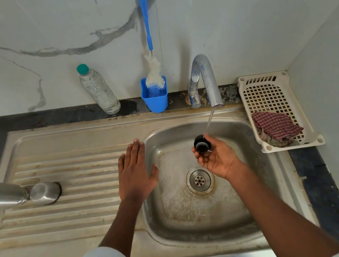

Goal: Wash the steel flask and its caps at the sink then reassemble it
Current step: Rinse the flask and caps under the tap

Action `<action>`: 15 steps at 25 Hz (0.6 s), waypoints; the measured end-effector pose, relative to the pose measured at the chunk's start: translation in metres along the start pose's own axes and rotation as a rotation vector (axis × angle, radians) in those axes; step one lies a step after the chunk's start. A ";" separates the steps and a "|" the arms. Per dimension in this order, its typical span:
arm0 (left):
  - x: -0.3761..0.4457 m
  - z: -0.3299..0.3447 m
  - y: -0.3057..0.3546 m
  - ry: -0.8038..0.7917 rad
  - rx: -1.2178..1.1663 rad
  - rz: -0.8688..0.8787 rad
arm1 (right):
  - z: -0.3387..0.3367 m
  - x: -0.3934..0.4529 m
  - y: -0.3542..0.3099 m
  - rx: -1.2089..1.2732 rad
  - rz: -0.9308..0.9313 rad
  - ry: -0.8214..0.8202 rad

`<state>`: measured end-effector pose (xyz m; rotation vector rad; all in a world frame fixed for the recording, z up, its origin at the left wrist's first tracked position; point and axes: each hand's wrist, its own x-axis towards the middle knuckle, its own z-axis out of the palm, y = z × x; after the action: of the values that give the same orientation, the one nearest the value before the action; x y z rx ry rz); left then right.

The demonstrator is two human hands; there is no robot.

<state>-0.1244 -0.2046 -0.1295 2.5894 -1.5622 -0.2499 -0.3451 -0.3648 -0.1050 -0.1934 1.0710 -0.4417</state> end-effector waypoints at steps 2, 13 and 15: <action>-0.001 -0.001 0.000 -0.006 -0.004 0.002 | 0.001 0.004 0.001 0.288 0.005 0.018; 0.000 0.002 0.000 0.004 -0.005 -0.002 | -0.002 0.001 0.007 0.081 0.150 -0.025; 0.001 0.001 0.000 0.000 0.002 -0.003 | -0.009 0.004 0.012 -0.008 0.157 -0.007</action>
<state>-0.1242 -0.2051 -0.1306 2.5939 -1.5597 -0.2489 -0.3481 -0.3549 -0.1169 -0.1171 1.0720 -0.2956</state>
